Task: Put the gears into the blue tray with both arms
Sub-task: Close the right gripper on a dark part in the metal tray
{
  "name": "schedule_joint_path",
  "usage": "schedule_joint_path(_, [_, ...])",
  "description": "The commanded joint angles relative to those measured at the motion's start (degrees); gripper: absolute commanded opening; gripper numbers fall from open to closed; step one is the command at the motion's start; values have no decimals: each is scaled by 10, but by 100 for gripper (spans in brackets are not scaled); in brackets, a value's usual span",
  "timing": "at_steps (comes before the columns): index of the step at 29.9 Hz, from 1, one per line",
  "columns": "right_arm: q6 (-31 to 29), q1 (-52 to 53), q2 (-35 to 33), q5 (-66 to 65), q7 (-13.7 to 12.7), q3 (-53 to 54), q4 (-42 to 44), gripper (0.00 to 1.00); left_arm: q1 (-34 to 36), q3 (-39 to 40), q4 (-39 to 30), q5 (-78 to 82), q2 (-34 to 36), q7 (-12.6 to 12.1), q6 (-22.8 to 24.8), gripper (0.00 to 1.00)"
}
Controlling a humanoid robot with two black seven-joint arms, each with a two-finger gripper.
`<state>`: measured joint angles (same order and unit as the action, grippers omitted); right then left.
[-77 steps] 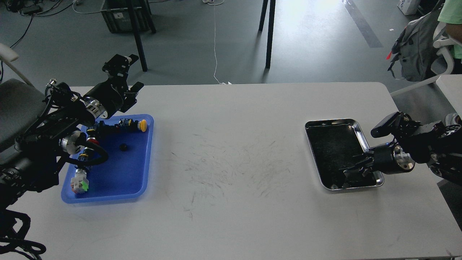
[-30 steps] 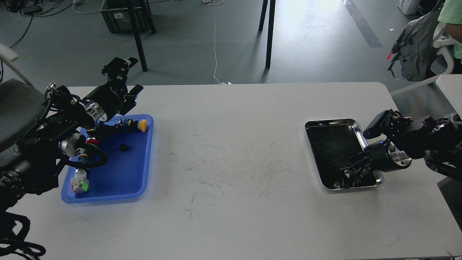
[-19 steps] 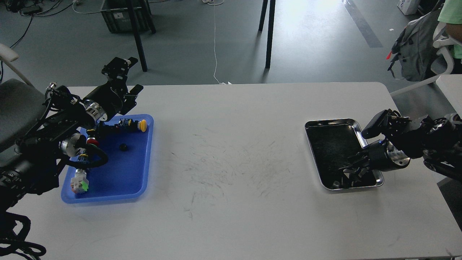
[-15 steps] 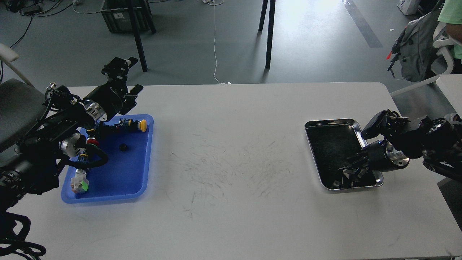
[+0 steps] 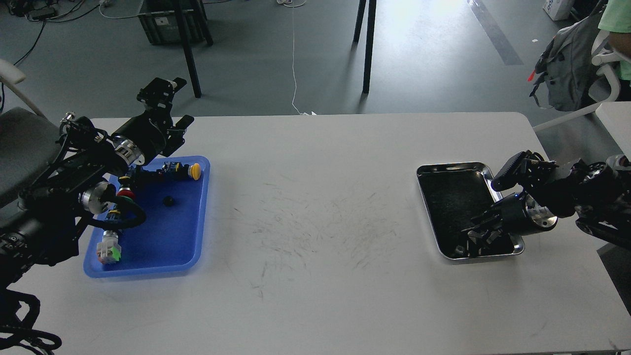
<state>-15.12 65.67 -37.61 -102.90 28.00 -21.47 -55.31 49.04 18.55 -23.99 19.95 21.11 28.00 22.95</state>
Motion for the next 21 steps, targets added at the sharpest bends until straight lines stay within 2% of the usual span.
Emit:
schedule_joint_path(1, [0, 0, 1, 0, 0, 0, -1, 33, 0, 0, 0, 0, 0, 0, 0, 99])
schedule_joint_path(21, [0, 4, 1, -4, 0, 1, -1, 8, -3, 0, 0, 0, 3, 0, -1, 99])
